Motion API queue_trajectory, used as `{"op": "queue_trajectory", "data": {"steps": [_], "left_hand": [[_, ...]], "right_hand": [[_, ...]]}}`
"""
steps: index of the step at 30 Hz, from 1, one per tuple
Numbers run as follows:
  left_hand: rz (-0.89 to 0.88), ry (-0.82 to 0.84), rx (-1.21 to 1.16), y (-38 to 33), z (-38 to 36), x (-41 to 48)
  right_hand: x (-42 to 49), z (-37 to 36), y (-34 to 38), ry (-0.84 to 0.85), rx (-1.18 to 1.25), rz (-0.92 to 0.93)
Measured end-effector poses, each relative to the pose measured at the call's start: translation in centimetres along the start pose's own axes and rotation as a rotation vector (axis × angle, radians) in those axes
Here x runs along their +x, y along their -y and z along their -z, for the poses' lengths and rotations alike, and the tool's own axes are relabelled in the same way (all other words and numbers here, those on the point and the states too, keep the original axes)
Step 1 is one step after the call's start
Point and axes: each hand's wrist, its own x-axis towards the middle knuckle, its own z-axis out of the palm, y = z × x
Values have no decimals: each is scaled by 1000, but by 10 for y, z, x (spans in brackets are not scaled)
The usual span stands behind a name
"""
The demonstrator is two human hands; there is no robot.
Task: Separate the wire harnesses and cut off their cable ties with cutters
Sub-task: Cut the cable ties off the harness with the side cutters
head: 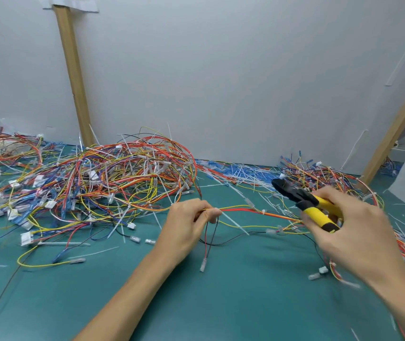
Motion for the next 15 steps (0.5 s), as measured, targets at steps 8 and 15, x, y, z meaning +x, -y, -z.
{"op": "queue_trajectory", "data": {"steps": [8, 15], "left_hand": [[93, 106, -65, 0, 1, -2], [192, 236, -158, 4, -1, -2]], "right_hand": [[53, -34, 31, 401, -388, 287], [54, -54, 34, 460, -348, 293]]}}
